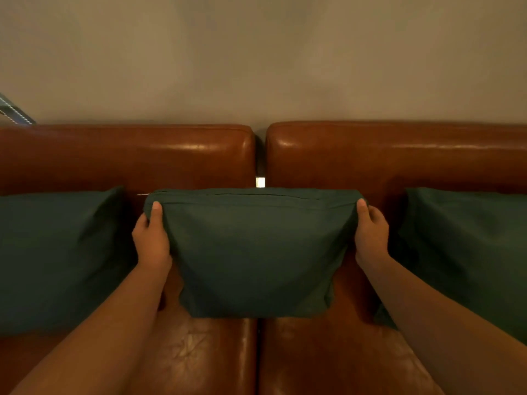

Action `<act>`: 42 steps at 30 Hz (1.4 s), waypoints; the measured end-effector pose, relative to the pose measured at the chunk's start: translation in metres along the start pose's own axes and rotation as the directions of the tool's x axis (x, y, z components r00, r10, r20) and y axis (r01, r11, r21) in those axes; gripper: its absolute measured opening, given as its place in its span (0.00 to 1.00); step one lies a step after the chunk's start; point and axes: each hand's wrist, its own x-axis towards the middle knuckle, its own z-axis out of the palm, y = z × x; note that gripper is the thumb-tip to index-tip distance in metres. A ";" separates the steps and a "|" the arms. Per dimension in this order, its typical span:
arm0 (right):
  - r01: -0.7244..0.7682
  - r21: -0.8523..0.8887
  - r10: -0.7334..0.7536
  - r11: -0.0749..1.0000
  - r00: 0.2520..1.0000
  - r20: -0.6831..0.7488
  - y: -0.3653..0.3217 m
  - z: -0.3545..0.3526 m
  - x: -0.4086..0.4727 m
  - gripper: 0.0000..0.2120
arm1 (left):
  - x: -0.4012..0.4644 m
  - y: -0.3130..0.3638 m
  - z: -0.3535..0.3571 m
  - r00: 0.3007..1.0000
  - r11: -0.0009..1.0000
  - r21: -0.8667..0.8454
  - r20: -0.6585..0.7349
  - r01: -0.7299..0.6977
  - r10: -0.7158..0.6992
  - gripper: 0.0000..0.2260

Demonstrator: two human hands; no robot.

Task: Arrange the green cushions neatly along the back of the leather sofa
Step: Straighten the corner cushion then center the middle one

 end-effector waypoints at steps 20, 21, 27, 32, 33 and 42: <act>0.042 0.044 -0.039 0.998 0.997 -0.072 -0.021 0.005 -0.002 0.17 | -0.011 -0.004 0.004 1.000 0.999 -0.040 0.009 0.022 -0.022 0.14; 0.025 0.043 -0.022 0.999 0.997 -0.070 -0.020 0.004 -0.002 0.17 | -0.010 -0.006 0.004 1.000 0.999 -0.032 0.001 0.014 -0.014 0.13; 0.131 -0.102 -0.151 0.986 0.963 -0.221 -0.024 0.005 -0.011 0.15 | -0.008 -0.003 0.009 0.983 0.964 0.251 -0.140 -0.084 0.122 0.24; 0.832 -0.510 -0.664 0.218 0.510 0.548 -0.026 0.043 -0.049 0.21 | -0.051 -0.001 0.030 0.457 0.087 0.526 0.631 -0.846 0.627 0.26; 0.875 -0.479 -0.614 0.068 0.415 0.672 -0.019 0.051 -0.056 0.22 | -0.059 -0.009 0.034 0.333 -0.067 0.442 0.761 -0.895 0.557 0.26; 0.812 -0.504 -0.376 -0.295 0.386 0.842 -0.001 0.044 -0.027 0.26 | -0.048 -0.029 0.036 0.286 -0.436 0.428 0.890 -0.791 0.354 0.29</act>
